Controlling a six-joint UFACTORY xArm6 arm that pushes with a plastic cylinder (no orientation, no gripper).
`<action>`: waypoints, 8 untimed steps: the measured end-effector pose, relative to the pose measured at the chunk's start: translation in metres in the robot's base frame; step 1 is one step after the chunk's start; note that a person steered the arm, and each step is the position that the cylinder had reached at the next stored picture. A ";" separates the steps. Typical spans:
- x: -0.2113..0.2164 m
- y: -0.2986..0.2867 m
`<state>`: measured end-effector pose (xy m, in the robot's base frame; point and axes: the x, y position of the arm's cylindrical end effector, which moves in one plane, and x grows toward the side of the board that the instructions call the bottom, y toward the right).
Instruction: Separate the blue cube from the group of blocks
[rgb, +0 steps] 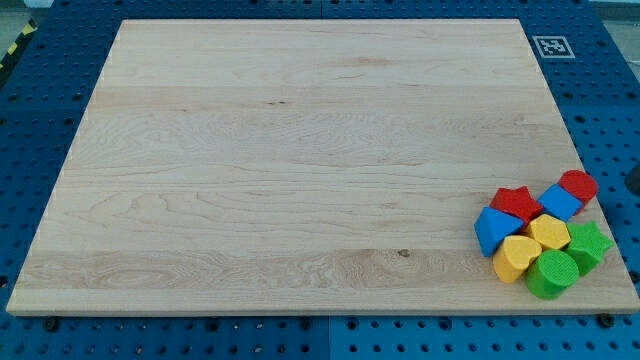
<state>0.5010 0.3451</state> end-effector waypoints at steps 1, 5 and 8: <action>0.044 -0.001; 0.105 -0.057; 0.084 -0.081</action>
<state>0.5849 0.2637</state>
